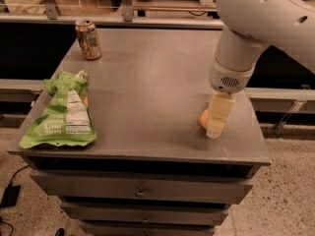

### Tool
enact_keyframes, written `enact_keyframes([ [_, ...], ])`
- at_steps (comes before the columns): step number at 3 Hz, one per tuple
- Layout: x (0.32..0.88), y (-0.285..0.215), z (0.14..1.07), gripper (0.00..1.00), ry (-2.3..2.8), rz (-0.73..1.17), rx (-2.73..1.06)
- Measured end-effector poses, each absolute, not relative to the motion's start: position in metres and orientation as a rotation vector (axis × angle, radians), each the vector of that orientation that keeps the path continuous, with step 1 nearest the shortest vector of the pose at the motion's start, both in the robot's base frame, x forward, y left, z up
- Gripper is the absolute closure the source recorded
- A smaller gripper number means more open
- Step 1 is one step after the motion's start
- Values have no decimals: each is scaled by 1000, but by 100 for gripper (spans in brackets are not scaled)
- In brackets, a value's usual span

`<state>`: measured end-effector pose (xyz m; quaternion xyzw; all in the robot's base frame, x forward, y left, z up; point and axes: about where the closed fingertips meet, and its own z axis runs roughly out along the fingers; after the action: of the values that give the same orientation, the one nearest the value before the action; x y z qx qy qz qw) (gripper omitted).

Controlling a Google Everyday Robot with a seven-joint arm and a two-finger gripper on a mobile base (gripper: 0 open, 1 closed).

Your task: Move orange near green rice chip bag

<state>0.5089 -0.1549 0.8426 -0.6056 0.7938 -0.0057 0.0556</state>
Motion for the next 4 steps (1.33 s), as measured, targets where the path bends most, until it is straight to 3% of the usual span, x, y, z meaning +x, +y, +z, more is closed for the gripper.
enact_keyframes([
  [1,508,-156,842,0,2429,-54,-1826],
  [2,508,-156,842,25,2427,-59,-1823],
  [4,508,-156,843,87,2422,-65,-1819],
])
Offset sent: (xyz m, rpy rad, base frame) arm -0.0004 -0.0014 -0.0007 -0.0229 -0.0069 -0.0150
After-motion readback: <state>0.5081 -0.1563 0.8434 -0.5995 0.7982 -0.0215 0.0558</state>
